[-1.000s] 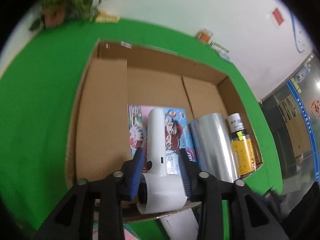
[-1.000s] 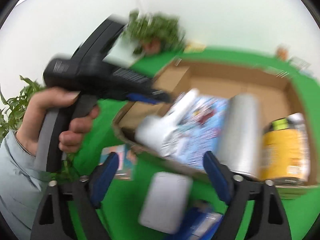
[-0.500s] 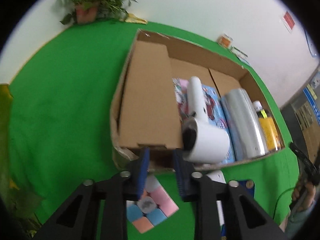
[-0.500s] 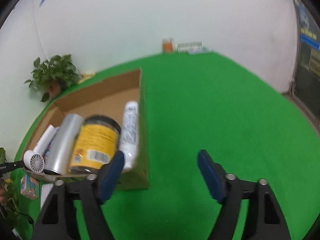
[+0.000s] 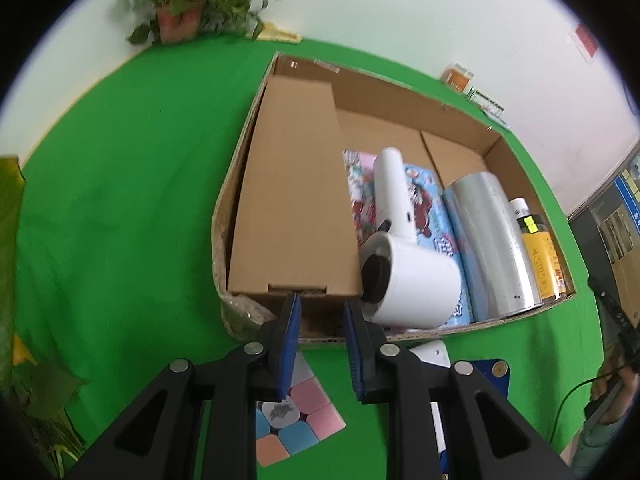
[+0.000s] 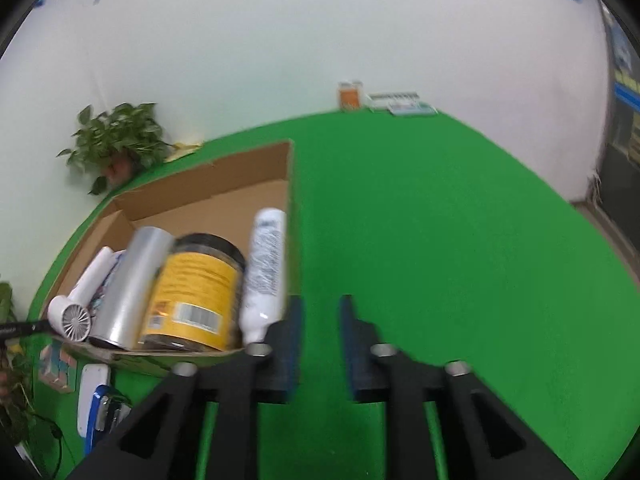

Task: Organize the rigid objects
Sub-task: 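Withdraw both grippers from the box toward the blue stapler, then grasp the blue stapler with the right gripper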

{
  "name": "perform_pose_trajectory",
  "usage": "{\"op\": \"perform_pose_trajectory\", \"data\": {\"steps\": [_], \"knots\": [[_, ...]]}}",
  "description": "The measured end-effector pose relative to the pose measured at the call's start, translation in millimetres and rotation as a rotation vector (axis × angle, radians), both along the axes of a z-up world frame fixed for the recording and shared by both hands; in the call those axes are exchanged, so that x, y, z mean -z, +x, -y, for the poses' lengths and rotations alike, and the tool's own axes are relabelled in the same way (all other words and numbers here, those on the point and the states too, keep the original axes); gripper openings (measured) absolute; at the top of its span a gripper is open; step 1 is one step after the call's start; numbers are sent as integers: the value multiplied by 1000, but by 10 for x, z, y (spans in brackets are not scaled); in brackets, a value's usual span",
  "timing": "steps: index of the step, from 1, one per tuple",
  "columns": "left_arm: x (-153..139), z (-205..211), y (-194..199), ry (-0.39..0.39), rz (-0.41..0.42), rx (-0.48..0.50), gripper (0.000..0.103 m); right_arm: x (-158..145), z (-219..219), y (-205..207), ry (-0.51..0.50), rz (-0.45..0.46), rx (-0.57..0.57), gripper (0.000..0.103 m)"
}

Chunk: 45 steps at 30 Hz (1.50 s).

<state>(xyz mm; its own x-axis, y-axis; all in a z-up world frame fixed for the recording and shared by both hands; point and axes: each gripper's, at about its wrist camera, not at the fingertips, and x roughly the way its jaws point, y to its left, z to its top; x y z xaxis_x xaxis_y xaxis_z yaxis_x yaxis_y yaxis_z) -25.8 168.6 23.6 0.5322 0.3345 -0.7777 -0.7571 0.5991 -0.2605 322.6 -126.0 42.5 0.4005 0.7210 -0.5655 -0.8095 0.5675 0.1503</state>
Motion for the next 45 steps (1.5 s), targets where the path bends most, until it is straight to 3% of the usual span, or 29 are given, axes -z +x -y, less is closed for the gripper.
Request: {"op": "perform_pose_trajectory", "data": {"steps": [1,4,5,6,7,8,9,11,14,19,21,23,25,32,37,39,41,43,45], "knots": [[-28,31,1,16,4,-2,21,-41,-24,-50,3,24,-22,62],[-278,280,-33,137,46,0,24,-89,-79,-156,-11,23,-39,61],[-358,362,-51,178,60,9,36,-89,-82,-229,-7,22,-43,63],[-490,540,-75,256,86,23,48,-109,-71,-308,-1,27,-50,75],[-585,670,-91,319,107,26,84,-144,-16,-467,12,34,-66,94],[-697,888,-138,419,146,9,102,-172,-37,-586,32,36,-99,101],[-759,1043,-181,494,193,-4,102,-146,-37,-752,52,35,-141,102],[-810,1196,-114,538,193,29,102,-103,-59,-1117,41,26,-226,102],[-703,1111,141,473,111,95,102,99,-252,-1548,-9,12,-368,102],[-443,819,407,383,-28,64,100,382,-287,-1984,-58,-37,-451,102],[-286,687,479,323,-85,49,88,450,-289,-2015,-60,-36,-455,102],[-121,577,478,228,-103,48,65,446,-240,-2029,-58,-39,-445,102],[-21,532,437,132,-84,45,57,460,-196,-1998,-61,-50,-424,102],[-51,640,320,117,-43,49,57,497,-224,-1895,-76,-124,-426,102],[-113,689,201,130,-32,25,57,563,-449,-1964,-78,-233,-482,102],[-168,760,104,143,16,18,61,635,-571,-1975,-100,-255,-469,102],[-219,841,16,162,60,10,78,751,-693,-1972,-143,-292,-450,101],[-244,945,-67,169,100,12,81,881,-783,-1977,-181,-332,-446,83],[-215,1022,-135,133,125,25,81,902,-782,-2041,-187,-254,-428,67]]}}
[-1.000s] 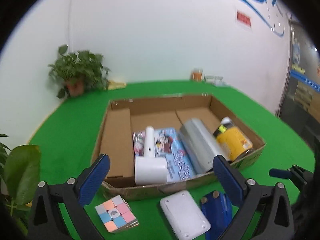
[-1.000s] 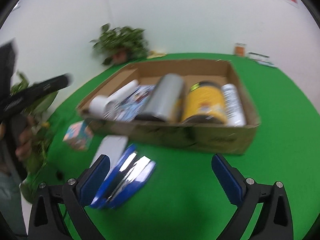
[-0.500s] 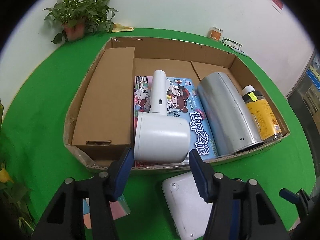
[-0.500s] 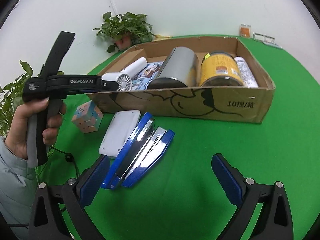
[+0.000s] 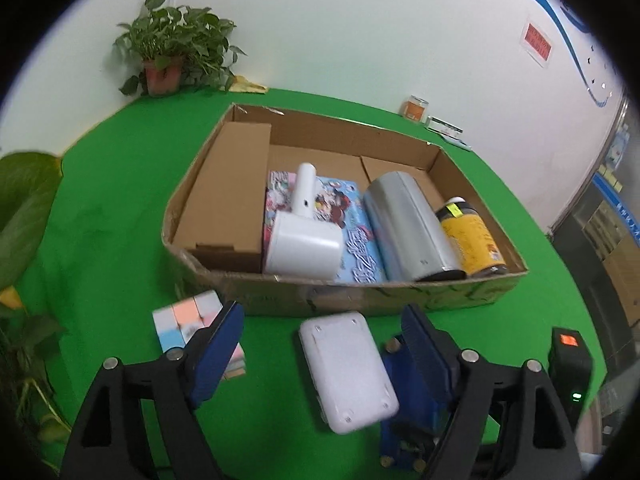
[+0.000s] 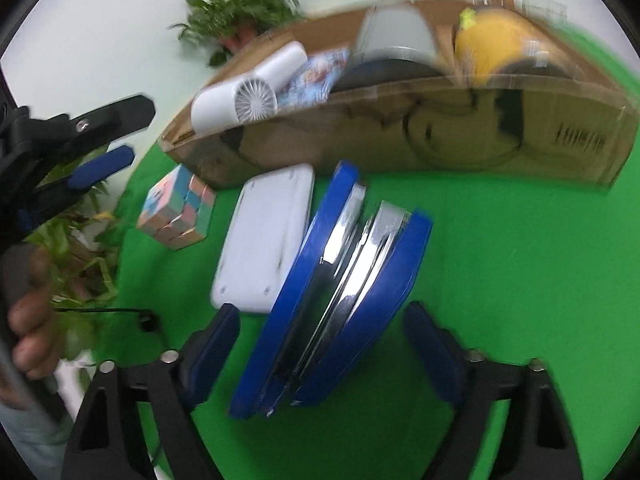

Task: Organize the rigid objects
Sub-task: 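Grasp the blue stapler with the right gripper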

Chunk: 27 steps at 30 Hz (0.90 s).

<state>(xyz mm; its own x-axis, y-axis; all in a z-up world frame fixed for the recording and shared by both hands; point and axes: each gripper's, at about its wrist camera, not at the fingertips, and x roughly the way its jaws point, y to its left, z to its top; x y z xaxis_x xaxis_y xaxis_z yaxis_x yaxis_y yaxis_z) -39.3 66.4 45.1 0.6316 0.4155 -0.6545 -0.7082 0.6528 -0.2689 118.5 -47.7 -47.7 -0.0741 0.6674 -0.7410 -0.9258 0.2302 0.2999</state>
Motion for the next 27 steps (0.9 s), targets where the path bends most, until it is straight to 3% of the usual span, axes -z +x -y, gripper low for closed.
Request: {"op": "perform_pose_trajectory", "data": {"steps": [2,6,9,12,15,20,23,26,27], "knots": [[47,36,-24,-43,17,0,81,30,37,22,15,-9,2,59],[137,178,15,-125,57,58,81,1,254,117,29,22,-11,33],[162,303,132,-174,101,118,81,-31,471,196,12,121,-11,33],[190,387,287,-198,116,164,81,-56,654,377,-5,128,20,33],[221,447,382,-214,117,184,81,-86,786,486,-22,204,57,32],[262,534,458,-226,114,205,81,-162,935,560,-76,582,193,32],[275,537,481,-242,127,212,81,-101,931,359,-97,794,168,32],[316,536,525,-259,113,217,81,-84,977,29,-28,842,33,47],[332,545,536,-266,110,223,81,-146,1044,-47,32,793,-19,62]]}}
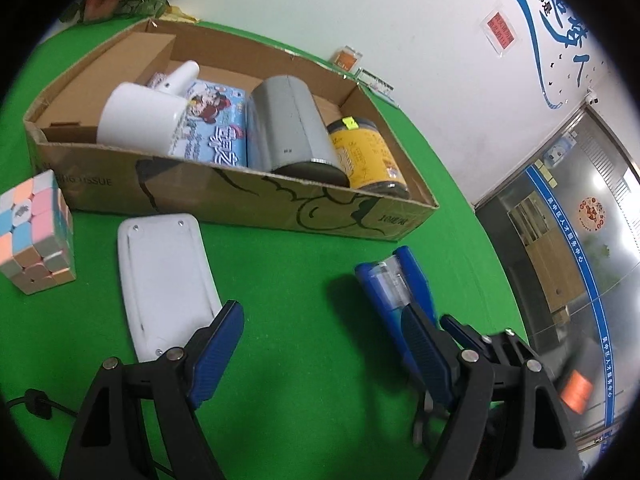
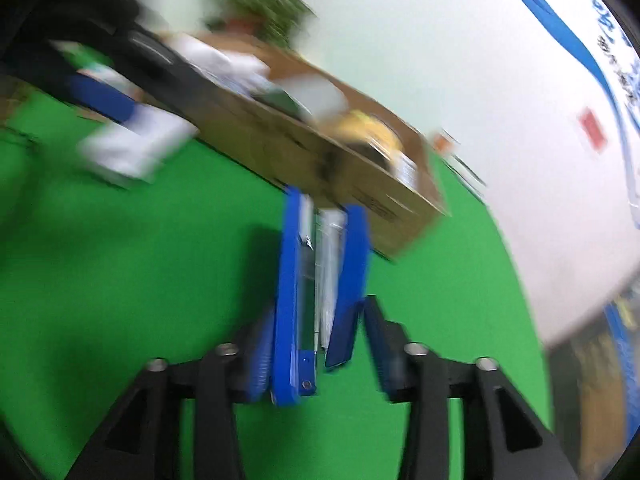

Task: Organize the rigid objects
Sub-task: 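Grasp the blue stapler with the right gripper, then lift the stapler with the right gripper and lower it into the box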

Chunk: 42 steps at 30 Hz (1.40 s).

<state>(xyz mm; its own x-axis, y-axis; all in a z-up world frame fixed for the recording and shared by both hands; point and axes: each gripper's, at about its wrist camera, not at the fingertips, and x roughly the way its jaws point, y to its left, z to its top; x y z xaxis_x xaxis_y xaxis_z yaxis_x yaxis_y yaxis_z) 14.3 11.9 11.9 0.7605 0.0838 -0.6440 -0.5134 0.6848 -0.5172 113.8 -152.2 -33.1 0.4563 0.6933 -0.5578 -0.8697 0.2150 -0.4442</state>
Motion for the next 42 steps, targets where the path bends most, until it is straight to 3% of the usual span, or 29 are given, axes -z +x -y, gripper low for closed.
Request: {"op": "perform_pose_trajectory", "data": {"steps": [1,3,6,7,10,14,17,18,22,30,32,38,42], "knots": [[16,8,11,-8,-4,8,81,-76,70,-35,45,-56,-46,80],[62,17,34,-35,-13,21,81,-231,178,35,136,-190,-72,91],[134,57,60,-61,-17,29,81,-220,105,383,122,-394,-12,89],[149,64,72,-68,-18,33,81,-160,23,477,83,-466,1,82],[209,105,125,-95,-14,54,81,-23,-104,517,19,-567,-38,76],[312,149,210,-154,0,93,81,138,-190,512,-12,-586,1,71],[384,201,275,-179,-10,115,81,220,-232,434,-24,-532,5,52],[403,213,297,-184,-14,121,81,224,-233,385,-29,-490,9,52],[487,265,349,-222,-24,143,81,235,-166,356,-14,-512,33,51],[491,295,329,-210,-26,143,78,205,-140,345,6,-749,15,51],[493,289,322,-187,-50,128,65,191,-162,333,7,-751,16,51],[452,267,219,-171,-34,109,64,168,-164,268,22,-757,5,51],[147,183,79,-95,23,82,63,-23,-154,135,87,-688,-28,51]]}}
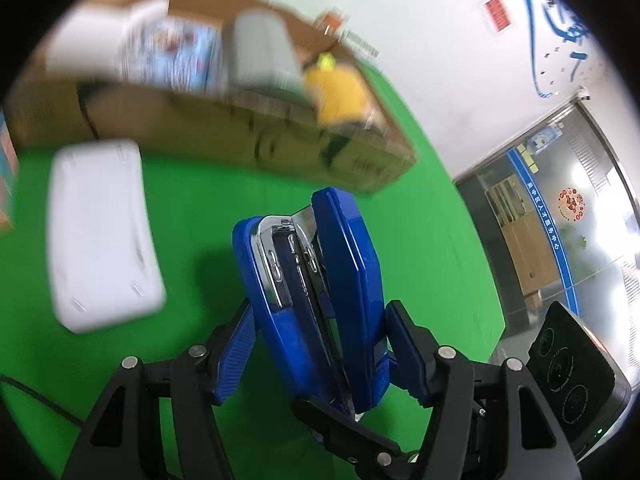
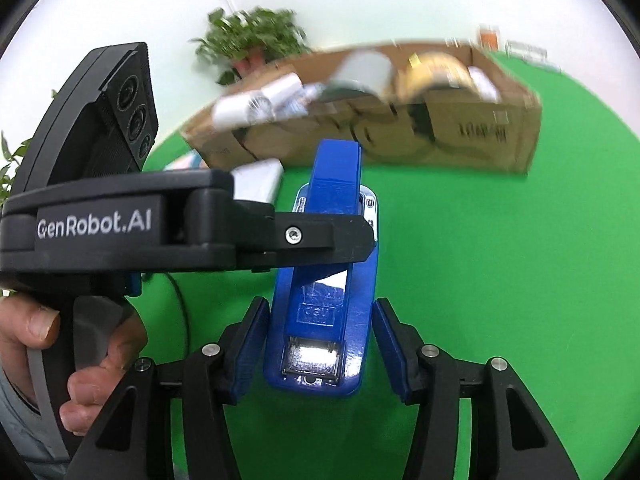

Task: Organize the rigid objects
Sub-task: 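Lift the stapler with the right gripper and lower it into the box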

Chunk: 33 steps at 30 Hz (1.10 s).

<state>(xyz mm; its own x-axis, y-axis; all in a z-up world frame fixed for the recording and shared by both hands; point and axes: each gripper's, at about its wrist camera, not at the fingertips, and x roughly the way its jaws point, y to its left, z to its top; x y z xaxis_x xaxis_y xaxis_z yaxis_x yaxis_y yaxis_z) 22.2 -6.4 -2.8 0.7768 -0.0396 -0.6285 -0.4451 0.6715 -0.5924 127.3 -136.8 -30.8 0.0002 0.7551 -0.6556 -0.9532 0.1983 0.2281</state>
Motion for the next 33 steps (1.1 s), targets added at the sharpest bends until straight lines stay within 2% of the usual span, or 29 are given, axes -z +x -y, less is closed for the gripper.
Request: {"op": "perform_pose_trajectory", "data": {"steps": [6,8,10,13,16,21,27,28,30,33], "knots": [[-606,-154,-137,213,57,-59,60,-535,-244,-134,144,66,-19,51],[-723,-253,-145,255,61,-69,60,-687,-366,-149,178,72,-26,51],[-770,-395,-141,262,72,-73,60,-796,-474,-137,196,76,-36,50],[-780,-654,-54,247,64,-78,60,-904,-725,-75,197,77,-43,51],[-814,-889,120,241,11,-76,60,-961,-1091,76,152,56,-54,50],[-833,-1405,416,159,-40,-38,60,-1097,-1712,392,88,3,-26,50],[-559,-1854,614,-16,-94,-21,60,-1017,-2273,535,-21,-70,29,50],[-512,-1873,628,-17,-111,-23,60,-990,-2328,541,-33,-76,33,39],[-394,-1858,662,-24,-157,-7,60,-964,-2370,489,-44,-77,17,40],[-331,-1871,612,-52,-140,-7,60,-873,-2407,482,-64,-86,24,40]]}}
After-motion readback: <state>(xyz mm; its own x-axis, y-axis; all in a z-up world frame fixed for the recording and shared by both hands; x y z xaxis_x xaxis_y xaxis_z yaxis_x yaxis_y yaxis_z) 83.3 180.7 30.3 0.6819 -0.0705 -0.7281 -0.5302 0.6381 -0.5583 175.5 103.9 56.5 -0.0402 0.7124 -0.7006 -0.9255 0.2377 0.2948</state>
